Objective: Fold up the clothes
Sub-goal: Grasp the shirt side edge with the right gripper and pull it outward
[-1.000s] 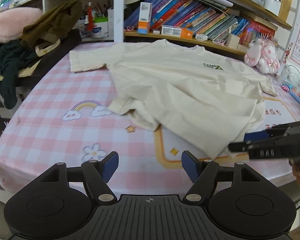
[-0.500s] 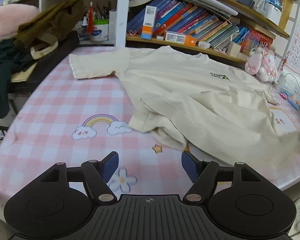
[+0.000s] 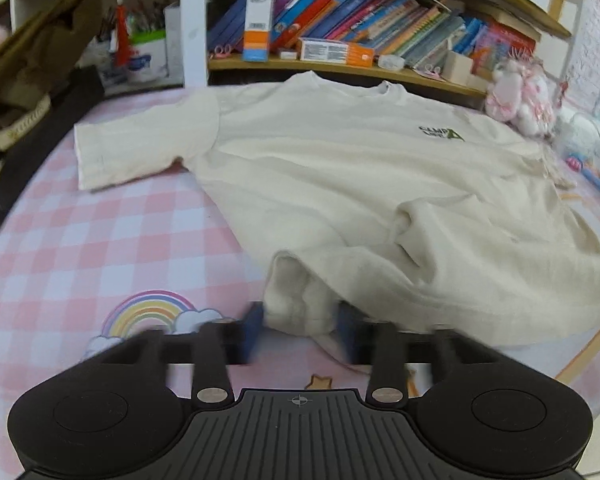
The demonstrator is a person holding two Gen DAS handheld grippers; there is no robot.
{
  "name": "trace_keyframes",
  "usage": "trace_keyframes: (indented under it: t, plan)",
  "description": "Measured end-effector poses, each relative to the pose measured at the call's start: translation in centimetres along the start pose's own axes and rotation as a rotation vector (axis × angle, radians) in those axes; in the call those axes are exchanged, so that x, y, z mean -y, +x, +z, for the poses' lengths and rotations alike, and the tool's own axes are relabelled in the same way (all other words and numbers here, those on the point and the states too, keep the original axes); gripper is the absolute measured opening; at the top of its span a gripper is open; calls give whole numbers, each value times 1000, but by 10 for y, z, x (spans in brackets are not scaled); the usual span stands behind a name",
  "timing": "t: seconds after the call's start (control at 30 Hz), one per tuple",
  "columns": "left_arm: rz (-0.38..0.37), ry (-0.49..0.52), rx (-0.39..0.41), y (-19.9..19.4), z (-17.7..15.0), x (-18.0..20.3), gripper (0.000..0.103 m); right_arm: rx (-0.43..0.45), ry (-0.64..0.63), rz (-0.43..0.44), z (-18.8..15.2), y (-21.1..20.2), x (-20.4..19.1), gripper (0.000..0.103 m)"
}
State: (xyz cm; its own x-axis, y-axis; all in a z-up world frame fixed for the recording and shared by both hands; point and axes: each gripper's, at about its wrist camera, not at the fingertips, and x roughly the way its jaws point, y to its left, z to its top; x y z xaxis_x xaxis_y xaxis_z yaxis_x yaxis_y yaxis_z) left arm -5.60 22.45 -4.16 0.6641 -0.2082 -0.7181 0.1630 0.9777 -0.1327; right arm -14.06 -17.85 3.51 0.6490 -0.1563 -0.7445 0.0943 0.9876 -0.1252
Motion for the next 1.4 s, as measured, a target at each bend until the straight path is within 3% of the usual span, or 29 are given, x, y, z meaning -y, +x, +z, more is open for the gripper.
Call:
trace_keyframes:
  t: [0.03, 0.13, 0.23, 0.3, 0.33, 0.4, 0.43, 0.5, 0.6, 0.67, 0.73, 0.87, 0.97, 1.1, 1.23, 1.33, 1.4]
  plan:
    - [-6, -20, 13, -2, 1, -3, 1, -7, 3, 2, -2, 1, -1, 4]
    - [-32, -21, 121, -41, 5, 0, 2, -26, 18, 16, -4, 3, 2, 4]
    - [-111, 110, 265, -117, 4, 24, 2, -35, 28, 41, -5, -3, 10, 4]
    - [-182, 219, 318, -165, -5, 39, 3, -41, 26, 52, -7, -8, 15, 4]
    - [-198, 279, 321, -183, -11, 46, 3, -47, 26, 52, -9, -10, 18, 4]
    - [-202, 350, 249, -201, -22, 48, 13, -63, 33, 48, -15, -11, 25, 4]
    - [-185, 369, 193, -203, -29, 43, 16, -73, 38, 48, -18, -11, 28, 4]
    - [-122, 359, 67, -192, -46, 27, 36, -95, 52, 57, -24, -10, 32, 4]
    - [-12, 290, -48, -173, -65, -1, 39, -114, 63, 62, -29, -4, 34, 4]
    - [31, 185, -52, -164, -65, -18, 40, -121, 66, 59, -32, -1, 33, 4]
    - [48, 66, -36, -153, -64, -33, 48, -125, 69, 59, -33, 0, 32, 4]
    - [62, -36, -15, -122, -59, -40, 49, -128, 79, 64, -36, 0, 29, 4]
    - [83, 2, -47, -104, -62, -29, 49, -141, 93, 88, -34, -5, 30, 4]
    - [99, 88, -89, -93, -65, -21, 49, -89, 146, 253, -26, -37, 35, 4]
    - [115, 99, -111, -90, -67, -23, 49, -149, 115, 94, -34, -21, 41, 4]
    - [127, 108, -127, -88, -69, -24, 49, -183, 126, 82, -45, -5, 39, 5]
    - [131, 106, -136, -86, -70, -26, 49, -179, 135, 69, -49, -3, 38, 12]
